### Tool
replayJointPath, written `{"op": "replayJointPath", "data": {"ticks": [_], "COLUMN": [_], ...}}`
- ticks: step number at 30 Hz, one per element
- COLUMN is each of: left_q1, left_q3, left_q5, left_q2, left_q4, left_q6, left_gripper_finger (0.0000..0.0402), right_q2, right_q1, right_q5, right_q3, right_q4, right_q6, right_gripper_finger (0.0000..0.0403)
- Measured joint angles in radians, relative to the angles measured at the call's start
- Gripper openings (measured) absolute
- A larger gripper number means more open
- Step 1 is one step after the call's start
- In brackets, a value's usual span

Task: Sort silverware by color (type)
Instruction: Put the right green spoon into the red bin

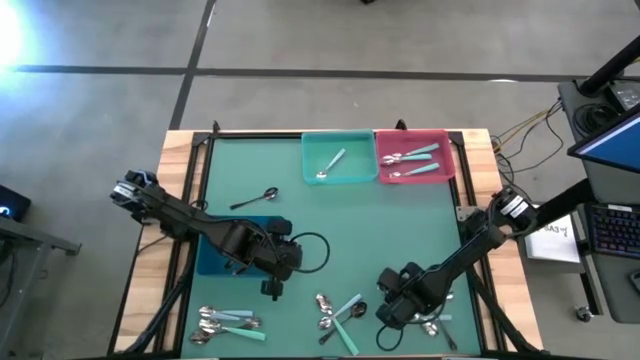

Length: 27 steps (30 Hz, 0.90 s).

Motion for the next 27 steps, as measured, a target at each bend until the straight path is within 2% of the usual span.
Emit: {"op": "replayJointPath", "data": {"ticks": [4,8,12,17,20,23,27], "left_q1": [0.001,0.004,0.007,0.004,0.004,0.005,0.005], "left_q3": [0.019,0.052,0.052,0.000,-0.062,-0.140,-0.242], "left_q5": [0.030,0.024,-0.044,-0.162,-0.239,-0.289,-0.298], "left_q2": [0.000,0.000,0.000,0.000,0.000,0.000,0.000], "left_q4": [-0.009,0.006,0.035,0.107,0.286,0.565,0.974], "left_q6": [-0.003,-0.048,-0.062,0.025,0.136,0.246,0.382], "left_gripper_finger": [0.0077,0.0077,0.0077,0.0077,0.0077,0.0077,0.0077], "right_q2": [-0.068,-0.166,-0.241,-0.306,-0.310,-0.300,-0.267], "right_q1": [0.004,0.002,0.002,0.011,0.011,0.005,-0.001], "right_q5": [-0.039,0.032,0.239,0.601,0.788,0.930,1.018], "right_q3": [0.036,0.092,0.137,0.177,0.181,0.184,0.179], "right_q4": [0.019,0.019,0.007,0.064,0.184,0.353,0.556], "right_q6": [-0.090,-0.230,-0.373,-0.600,-0.795,-1.010,-1.257], "right_gripper_finger": [0.0067,0.0067,0.0067,0.0067,0.0067,0.0067,0.0067]}}
